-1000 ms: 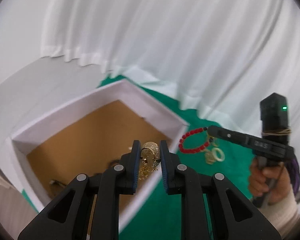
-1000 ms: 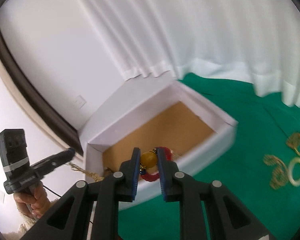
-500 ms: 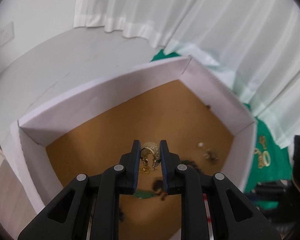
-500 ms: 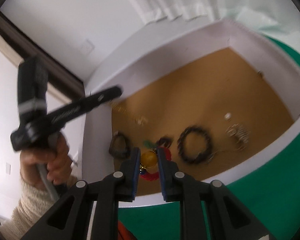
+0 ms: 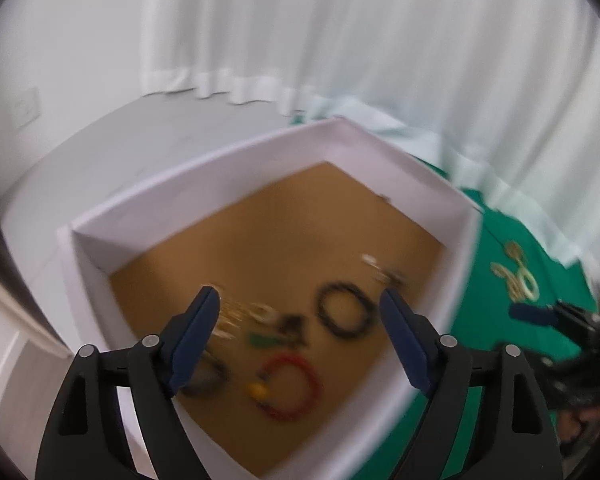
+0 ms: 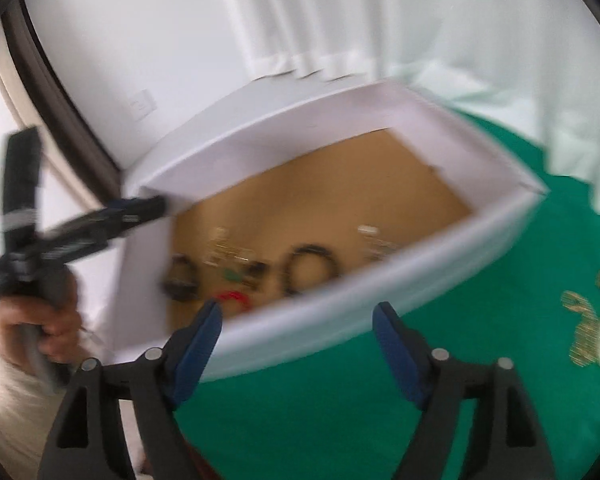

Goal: Organize jewelry
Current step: 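Withdraw both grippers from the box back over the table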

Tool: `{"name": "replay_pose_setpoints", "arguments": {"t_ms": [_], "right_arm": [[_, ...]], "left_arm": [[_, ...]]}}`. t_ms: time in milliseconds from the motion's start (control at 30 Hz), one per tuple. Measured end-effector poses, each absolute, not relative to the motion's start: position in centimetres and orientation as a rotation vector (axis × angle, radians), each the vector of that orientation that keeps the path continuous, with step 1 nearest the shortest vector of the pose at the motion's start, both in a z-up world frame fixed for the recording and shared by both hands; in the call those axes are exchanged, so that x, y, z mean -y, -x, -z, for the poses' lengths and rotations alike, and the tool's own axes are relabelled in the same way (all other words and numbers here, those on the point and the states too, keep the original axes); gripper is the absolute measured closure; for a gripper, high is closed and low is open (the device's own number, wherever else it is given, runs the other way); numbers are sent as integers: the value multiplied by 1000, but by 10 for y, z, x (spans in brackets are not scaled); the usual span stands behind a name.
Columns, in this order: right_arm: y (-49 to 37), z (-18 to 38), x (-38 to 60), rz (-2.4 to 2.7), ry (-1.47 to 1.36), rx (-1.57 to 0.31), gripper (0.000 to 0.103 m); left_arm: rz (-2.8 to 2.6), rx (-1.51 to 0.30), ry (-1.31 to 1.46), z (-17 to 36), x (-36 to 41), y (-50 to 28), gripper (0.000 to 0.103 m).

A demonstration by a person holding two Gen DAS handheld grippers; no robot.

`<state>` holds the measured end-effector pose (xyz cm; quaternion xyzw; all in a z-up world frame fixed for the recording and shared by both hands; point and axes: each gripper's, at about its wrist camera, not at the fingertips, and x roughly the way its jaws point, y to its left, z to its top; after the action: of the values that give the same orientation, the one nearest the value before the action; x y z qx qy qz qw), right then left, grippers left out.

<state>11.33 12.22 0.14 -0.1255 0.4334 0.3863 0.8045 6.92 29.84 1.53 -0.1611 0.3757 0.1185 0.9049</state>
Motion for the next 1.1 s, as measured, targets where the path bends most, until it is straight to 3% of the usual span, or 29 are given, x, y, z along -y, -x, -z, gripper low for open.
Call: {"name": "replay_pose_setpoints", "arguments": {"t_ms": [267, 533, 767, 1100], "right_arm": [[-87, 46, 25, -448, 340, -837, 23], [-68, 72, 148, -148, 265, -816, 23], [-71, 93, 194, -60, 188, -845, 23], [-143, 111, 237, -5, 110, -876, 20]], "left_arm": [[13, -804, 257, -5, -166, -73, 13], [133, -895, 214, 47, -64, -103, 13], [145, -953, 120, 75, -23, -114, 13], [84, -973, 179, 77, -30, -106, 13]]}}
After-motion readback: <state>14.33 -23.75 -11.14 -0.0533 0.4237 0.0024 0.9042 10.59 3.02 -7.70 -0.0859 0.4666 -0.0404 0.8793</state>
